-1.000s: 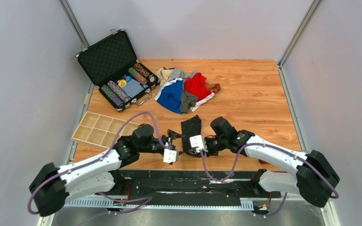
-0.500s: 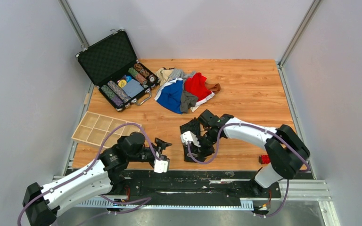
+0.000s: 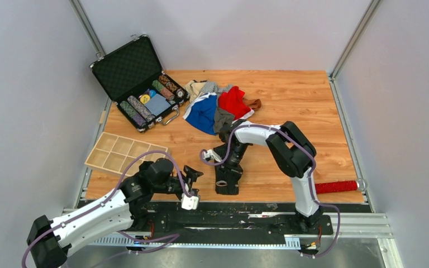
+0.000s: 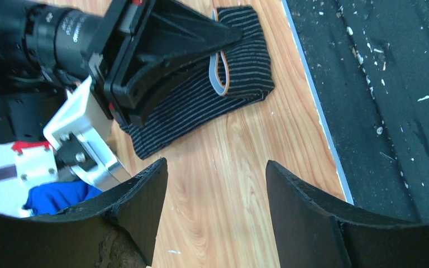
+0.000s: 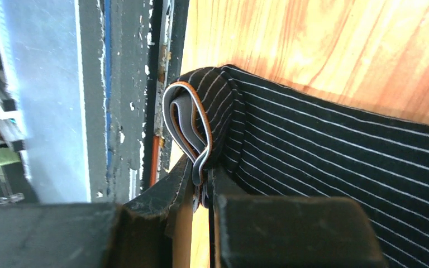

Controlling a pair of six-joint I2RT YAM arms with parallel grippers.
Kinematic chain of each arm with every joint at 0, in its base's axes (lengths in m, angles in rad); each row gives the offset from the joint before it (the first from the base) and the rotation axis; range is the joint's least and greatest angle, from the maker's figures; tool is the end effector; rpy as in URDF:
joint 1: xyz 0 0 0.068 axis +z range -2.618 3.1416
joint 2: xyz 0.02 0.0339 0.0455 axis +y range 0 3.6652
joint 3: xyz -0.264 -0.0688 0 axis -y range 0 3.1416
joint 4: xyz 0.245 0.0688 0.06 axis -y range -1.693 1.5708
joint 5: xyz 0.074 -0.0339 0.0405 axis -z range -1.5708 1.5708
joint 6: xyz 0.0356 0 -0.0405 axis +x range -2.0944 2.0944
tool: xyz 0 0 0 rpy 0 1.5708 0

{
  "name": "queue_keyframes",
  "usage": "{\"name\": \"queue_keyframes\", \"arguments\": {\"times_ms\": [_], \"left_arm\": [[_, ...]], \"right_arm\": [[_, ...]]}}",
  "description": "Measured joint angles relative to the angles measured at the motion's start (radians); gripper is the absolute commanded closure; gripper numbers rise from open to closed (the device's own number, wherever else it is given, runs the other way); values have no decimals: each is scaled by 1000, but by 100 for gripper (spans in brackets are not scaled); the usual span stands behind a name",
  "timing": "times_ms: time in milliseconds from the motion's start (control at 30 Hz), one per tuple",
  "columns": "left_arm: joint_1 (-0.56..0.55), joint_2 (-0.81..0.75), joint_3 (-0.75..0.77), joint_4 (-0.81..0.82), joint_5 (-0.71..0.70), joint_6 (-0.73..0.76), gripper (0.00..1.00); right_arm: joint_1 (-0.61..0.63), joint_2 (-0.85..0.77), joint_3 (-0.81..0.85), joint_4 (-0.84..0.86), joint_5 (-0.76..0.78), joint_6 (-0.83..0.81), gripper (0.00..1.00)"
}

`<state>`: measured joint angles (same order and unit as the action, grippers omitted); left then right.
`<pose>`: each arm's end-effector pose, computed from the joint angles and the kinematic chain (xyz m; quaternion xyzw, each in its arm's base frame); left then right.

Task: Roll the underwear
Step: Roll the underwear to the center of the board.

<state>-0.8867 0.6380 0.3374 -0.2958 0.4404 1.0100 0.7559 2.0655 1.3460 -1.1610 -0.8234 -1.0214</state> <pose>0.0815 -0.1240 0.1959 0.7602 0.4197 -0.1645 0.4679 0.2289 0.2517 0.1360 0.6639 -0.6188 -0.4106 0.0878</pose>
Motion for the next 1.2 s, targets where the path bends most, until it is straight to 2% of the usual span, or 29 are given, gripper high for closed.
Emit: {"name": "queue_keyframes", "arguments": {"times_ms": [133,400,633,900,1200], "left_arm": [[0,50,17,31,51,27,29],[-5,289,27,179,180,123,33],[-75,476,45,316,240,249,38],[-108,629,90,383,209,323,48],[-121,705,75,475,66,343,41]], "right_arm": [[-25,66,43,-55,-45,32,100],[-82,216,126,-180,-152,106,100],[-121,372,267,-362,-190,153,100],[-149,457,430,-448,-182,191,100],[-156,481,473,-481,-180,201,100]]}}
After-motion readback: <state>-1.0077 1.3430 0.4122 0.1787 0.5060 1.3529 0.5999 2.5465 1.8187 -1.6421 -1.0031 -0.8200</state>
